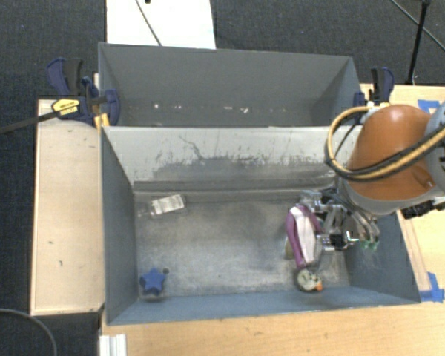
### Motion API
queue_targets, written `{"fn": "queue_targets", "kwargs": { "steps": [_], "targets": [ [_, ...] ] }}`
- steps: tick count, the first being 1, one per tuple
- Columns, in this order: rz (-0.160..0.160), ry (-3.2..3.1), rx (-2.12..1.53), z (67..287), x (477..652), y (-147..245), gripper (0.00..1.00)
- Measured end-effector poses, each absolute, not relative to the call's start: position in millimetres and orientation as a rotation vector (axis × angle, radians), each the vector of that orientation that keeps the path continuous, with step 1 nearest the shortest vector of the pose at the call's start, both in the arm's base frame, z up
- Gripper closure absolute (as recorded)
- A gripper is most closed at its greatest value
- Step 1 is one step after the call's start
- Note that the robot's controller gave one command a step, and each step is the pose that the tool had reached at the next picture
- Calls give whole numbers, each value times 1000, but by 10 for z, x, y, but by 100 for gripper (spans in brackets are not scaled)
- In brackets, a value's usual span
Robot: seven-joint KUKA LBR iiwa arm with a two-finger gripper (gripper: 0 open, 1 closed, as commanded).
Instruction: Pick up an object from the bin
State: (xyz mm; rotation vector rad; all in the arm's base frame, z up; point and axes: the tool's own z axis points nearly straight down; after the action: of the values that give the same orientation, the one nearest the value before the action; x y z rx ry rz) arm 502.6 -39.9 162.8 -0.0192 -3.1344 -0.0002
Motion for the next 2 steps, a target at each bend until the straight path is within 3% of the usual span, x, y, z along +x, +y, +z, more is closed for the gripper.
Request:
{"fn": "queue_targets", "kwargs": {
  "steps": [1,2],
  "targets": [
    [1,-3167,164,883,5087,-989,0],
    [3,-3171,165,879,5095,-1000,100]
  ]
}}
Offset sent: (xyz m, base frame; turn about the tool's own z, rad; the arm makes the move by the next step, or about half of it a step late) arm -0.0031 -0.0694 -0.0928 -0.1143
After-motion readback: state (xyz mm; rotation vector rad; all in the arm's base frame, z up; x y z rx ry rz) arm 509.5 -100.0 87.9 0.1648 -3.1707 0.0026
